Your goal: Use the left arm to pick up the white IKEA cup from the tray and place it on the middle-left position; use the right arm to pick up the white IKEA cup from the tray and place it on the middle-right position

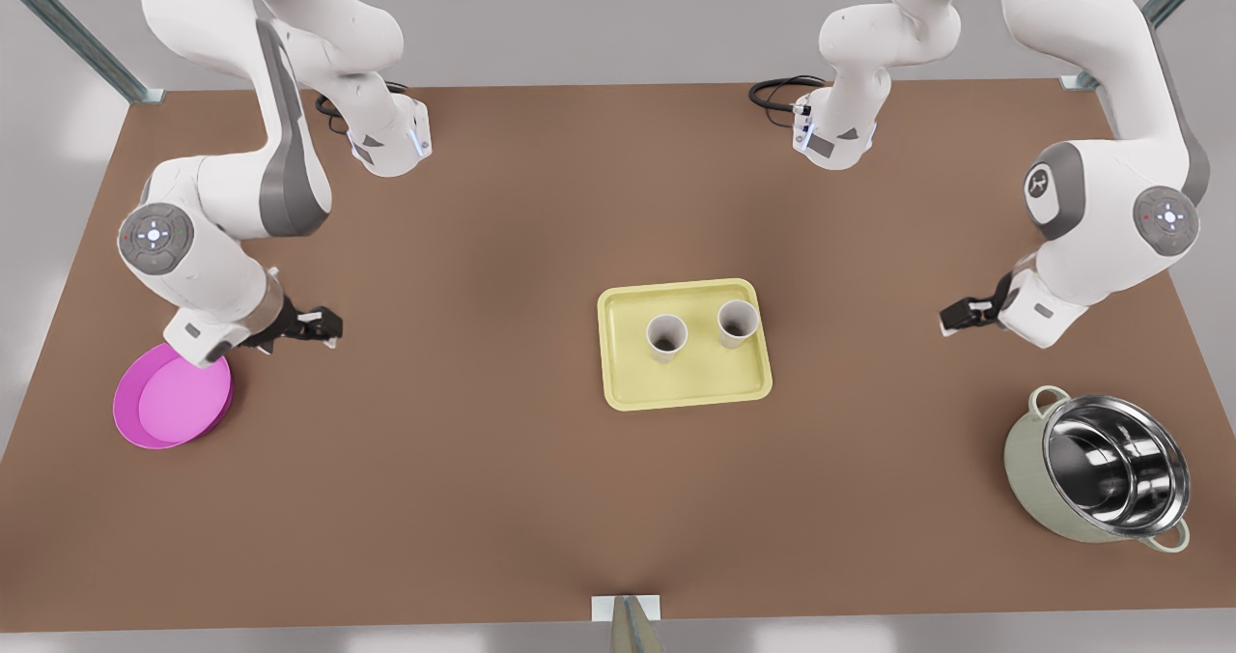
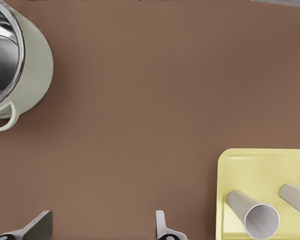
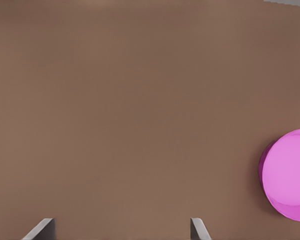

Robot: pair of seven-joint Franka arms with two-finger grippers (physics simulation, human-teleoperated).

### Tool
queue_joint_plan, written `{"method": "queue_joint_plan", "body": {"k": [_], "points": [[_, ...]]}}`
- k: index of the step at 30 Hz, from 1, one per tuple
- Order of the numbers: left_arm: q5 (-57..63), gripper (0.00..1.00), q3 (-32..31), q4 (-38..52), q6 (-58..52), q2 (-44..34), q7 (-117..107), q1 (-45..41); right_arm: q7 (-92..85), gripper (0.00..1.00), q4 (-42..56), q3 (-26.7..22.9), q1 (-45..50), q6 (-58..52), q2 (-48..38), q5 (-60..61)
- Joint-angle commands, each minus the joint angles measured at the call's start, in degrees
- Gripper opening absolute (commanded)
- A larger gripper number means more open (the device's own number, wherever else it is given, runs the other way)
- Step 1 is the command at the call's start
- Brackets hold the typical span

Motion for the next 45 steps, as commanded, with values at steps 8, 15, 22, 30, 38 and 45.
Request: {"method": "queue_joint_plan", "body": {"k": [8,15,22,30,38,45], "points": [[2.7,1.0,-0.98,3.04,1.68,4.61,-7.94,-14.56,1.02,1.0,1.29,0.15,16.21,4.56,1.32,-0.21],[-0.2,1.0,-0.98,6.29,8.62,16.65,-14.97,-21.52,5.68,1.0,6.99,0.85,27.03,4.3,10.19,4.09],[0.16,1.0,-1.07,-18.48,26.63,5.85,-14.45,-21.52,22.73,1.0,29.41,7.62,28.96,5.09,30.67,4.18],[-1.34,1.0,-1.5,-18.58,31.38,9.36,-17.35,-24.33,33.89,1.0,32.66,7.97,30.99,9.3,38.58,4.18],[-0.81,1.0,-1.5,-21.74,32.44,10.06,-17.26,-24.51,37.41,1.0,32.58,9.82,31.96,11.07,40.7,4.18],[-0.81,1.0,-1.5,-26.05,32.52,6.37,-17.43,-24.95,36.8,1.0,31.61,9.82,31.87,10.63,41.75,3.65]]}}
